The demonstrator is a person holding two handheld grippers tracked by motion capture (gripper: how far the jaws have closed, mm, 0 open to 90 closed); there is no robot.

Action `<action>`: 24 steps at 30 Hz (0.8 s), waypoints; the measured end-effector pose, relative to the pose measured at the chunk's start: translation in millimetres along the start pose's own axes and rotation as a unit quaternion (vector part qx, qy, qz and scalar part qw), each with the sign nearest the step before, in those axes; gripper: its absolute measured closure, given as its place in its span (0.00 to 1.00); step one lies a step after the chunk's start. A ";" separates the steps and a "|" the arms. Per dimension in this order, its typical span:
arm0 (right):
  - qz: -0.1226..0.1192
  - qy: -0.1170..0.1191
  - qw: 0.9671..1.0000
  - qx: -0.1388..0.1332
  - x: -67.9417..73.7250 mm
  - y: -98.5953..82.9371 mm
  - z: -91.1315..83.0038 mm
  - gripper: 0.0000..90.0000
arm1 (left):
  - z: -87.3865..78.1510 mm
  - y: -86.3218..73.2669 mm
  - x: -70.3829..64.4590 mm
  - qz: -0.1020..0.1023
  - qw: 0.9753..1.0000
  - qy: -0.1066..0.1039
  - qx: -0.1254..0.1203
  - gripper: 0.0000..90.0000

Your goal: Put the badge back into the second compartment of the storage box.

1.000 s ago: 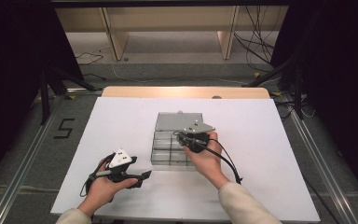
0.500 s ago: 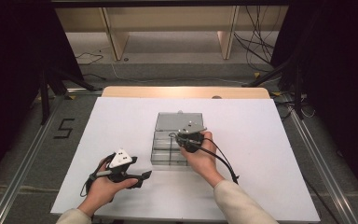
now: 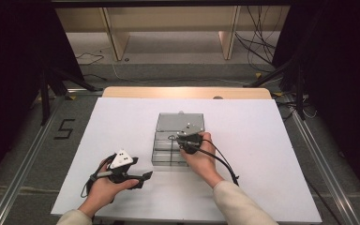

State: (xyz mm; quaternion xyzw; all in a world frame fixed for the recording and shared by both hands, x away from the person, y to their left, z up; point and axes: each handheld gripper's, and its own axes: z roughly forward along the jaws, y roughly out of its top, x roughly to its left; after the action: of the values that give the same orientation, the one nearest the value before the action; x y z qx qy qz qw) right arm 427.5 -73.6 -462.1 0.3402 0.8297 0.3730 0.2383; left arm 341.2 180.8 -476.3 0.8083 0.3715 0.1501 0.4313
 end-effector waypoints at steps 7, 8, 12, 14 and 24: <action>-0.008 -0.002 1.000 0.006 0.6 -1.1 1.3 0.96 | 0.3 0.0 0.1 0.000 1.000 0.000 0.000 0.23; -0.009 -0.003 1.000 0.007 1.0 -1.1 1.4 0.96 | 0.3 0.0 0.1 0.000 1.000 0.000 0.000 0.23; -0.013 -0.003 1.000 0.009 2.1 -1.2 1.8 0.96 | 0.3 0.0 0.1 0.000 1.000 0.000 0.000 0.23; -0.012 0.000 1.000 0.010 2.8 -1.4 2.4 0.96 | 0.5 0.0 0.0 -0.001 1.000 0.000 0.000 0.23; 0.007 0.028 1.000 0.001 1.4 2.7 -1.6 0.69 | 0.3 0.1 -0.1 -0.001 1.000 0.000 -0.001 0.23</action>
State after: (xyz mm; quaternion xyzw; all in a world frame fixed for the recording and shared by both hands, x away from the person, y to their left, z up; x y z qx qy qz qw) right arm 426.6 -72.0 -459.3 0.3352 0.8342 0.3832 0.2118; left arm 341.4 180.5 -476.3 0.8076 0.3725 0.1497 0.4320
